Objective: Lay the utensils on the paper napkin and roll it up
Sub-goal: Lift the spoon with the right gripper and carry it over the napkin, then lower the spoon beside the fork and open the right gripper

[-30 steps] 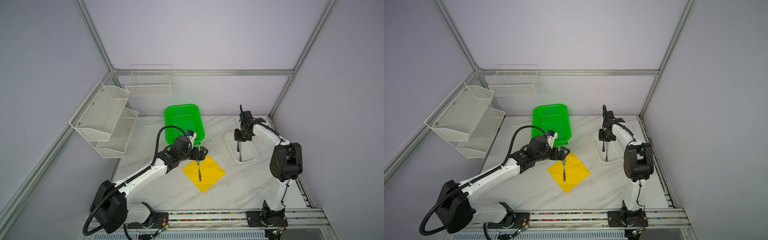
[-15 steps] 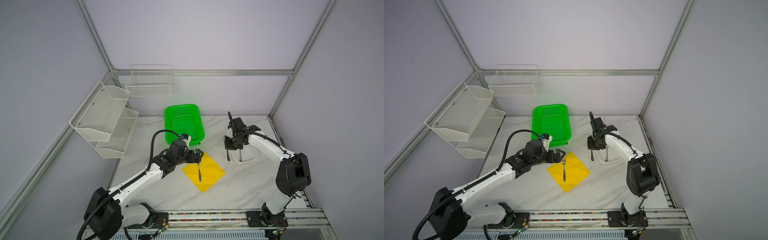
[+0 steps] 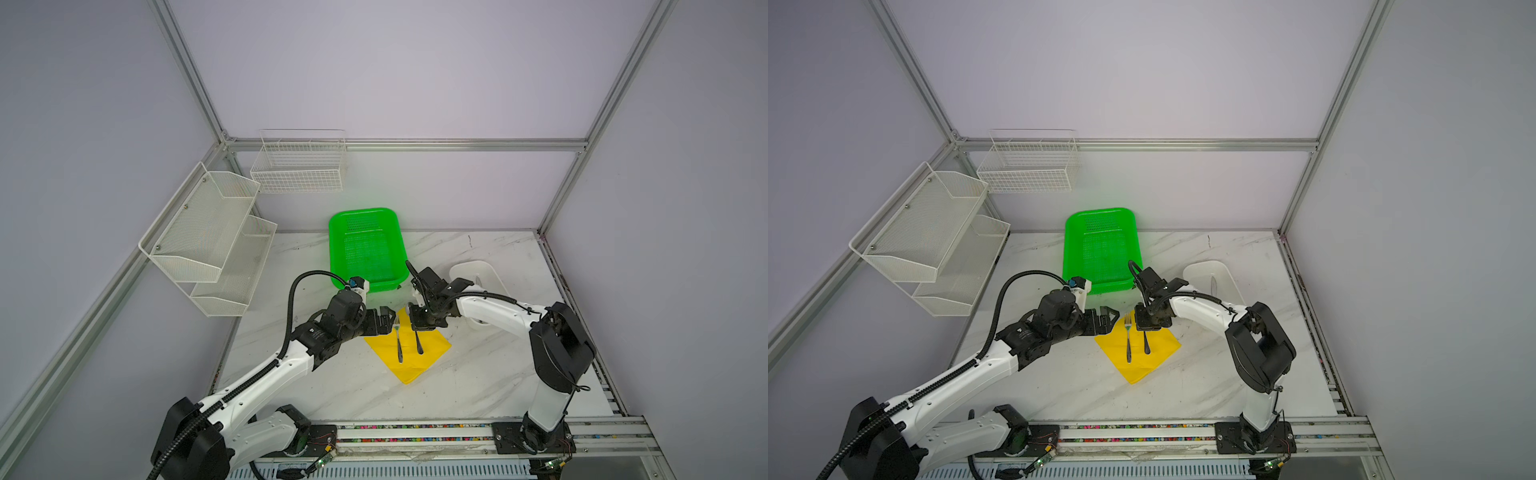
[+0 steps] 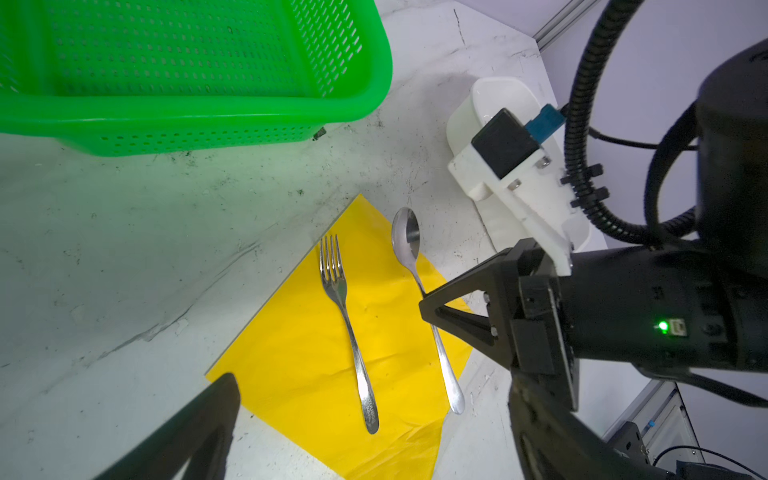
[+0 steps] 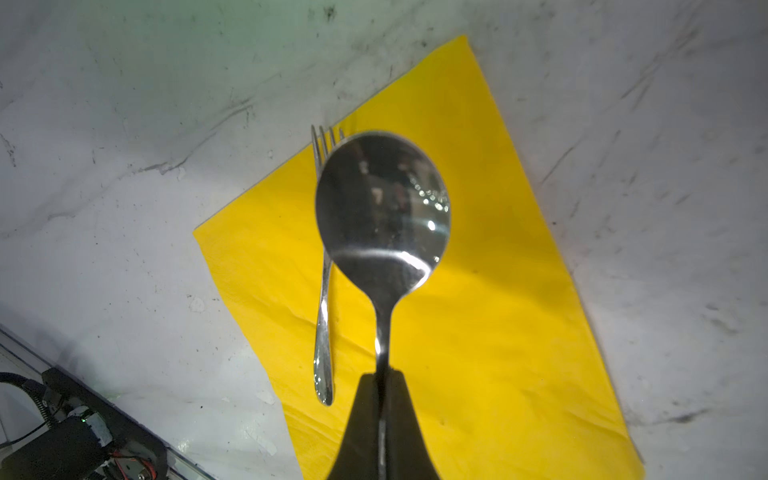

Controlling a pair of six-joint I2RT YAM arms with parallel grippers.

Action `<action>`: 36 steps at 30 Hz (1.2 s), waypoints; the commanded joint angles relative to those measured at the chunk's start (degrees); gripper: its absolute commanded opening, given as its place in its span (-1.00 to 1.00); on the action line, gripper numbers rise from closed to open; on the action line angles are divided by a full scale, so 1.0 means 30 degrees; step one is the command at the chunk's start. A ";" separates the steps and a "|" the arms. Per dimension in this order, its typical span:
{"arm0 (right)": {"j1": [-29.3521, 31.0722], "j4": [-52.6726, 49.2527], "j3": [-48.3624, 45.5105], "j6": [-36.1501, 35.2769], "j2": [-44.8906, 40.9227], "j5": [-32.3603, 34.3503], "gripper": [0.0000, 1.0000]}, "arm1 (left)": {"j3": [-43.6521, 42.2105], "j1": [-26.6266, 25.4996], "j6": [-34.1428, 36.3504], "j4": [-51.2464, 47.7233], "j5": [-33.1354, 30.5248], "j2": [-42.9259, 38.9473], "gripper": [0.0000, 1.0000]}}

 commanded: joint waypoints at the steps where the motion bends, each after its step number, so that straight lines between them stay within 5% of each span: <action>1: 0.0395 0.0854 -0.0187 0.1461 0.0488 0.0164 -0.88 | -0.1065 0.0148 -0.0277 0.0253 -0.0277 -0.0678 0.99; 36: 0.0739 0.2019 0.0091 0.3023 0.2366 0.0038 -0.76 | -0.1014 0.0631 0.0208 -0.0005 0.0221 -0.0464 0.99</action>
